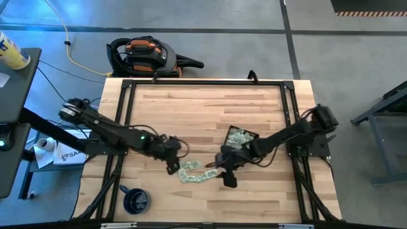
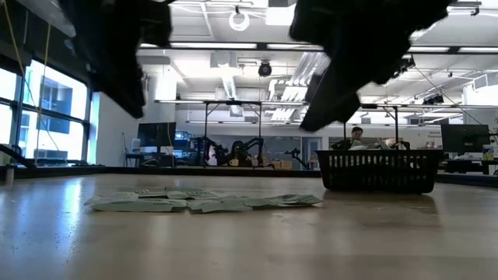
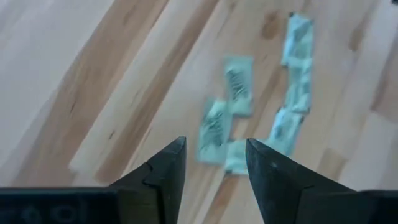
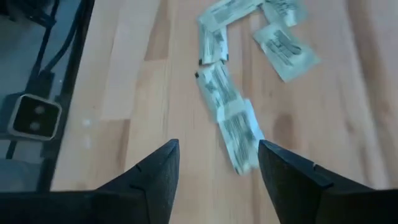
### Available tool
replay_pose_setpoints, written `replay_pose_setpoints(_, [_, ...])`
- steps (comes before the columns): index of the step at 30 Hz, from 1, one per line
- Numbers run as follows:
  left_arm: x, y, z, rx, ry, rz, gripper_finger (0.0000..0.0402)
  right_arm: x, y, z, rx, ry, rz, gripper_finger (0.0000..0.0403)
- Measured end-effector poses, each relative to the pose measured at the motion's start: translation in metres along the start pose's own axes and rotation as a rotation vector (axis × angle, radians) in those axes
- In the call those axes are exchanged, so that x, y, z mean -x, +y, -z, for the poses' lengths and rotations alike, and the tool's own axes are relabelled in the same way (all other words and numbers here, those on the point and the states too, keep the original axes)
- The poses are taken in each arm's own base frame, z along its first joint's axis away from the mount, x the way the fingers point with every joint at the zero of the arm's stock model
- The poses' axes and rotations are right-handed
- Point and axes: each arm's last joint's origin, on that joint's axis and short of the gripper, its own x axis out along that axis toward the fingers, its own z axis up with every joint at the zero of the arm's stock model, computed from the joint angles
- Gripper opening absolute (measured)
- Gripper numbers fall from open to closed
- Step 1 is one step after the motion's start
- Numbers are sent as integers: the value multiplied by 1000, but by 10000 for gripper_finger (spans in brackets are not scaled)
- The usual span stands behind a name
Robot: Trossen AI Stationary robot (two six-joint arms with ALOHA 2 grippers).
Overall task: Pick and place Stevia / Truvia into bins
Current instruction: Put the stevia packet into the black bin
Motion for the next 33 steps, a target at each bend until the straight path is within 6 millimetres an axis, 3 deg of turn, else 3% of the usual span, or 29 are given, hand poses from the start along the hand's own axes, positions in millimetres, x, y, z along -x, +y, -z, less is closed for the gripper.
replay_pose_setpoints(5, [8, 5, 17, 2, 2, -51, 198, -33, -2, 9, 78, -9, -22, 198])
replay_pose_setpoints(8, [8, 7, 20, -26, 1, -80, 197, -46, -2, 18, 172, -9, 53, 191])
replay_pose_setpoints(12, [8, 8, 21, -75, 9, -94, 197, -56, -4, 28, 221, 4, 172, 180])
replay_pose_setpoints(17, [8, 9, 21, -110, 15, -102, 197, -63, -11, 31, 159, 25, 167, 165])
replay_pose_setpoints(21, [8, 9, 21, -125, 16, -102, 194, -61, -18, 26, 32, 74, 192, 125])
replay_pose_setpoints(27, [8, 9, 21, -127, 6, -107, 193, -54, -11, 2, 80, 142, 279, 17])
replay_pose_setpoints(30, [8, 8, 20, -120, -8, -104, 193, -36, -1, -25, 70, 101, 347, 16])
replay_pose_setpoints(33, [8, 7, 19, -118, -19, -104, 193, -2, 7, -53, 43, 58, 436, 19])
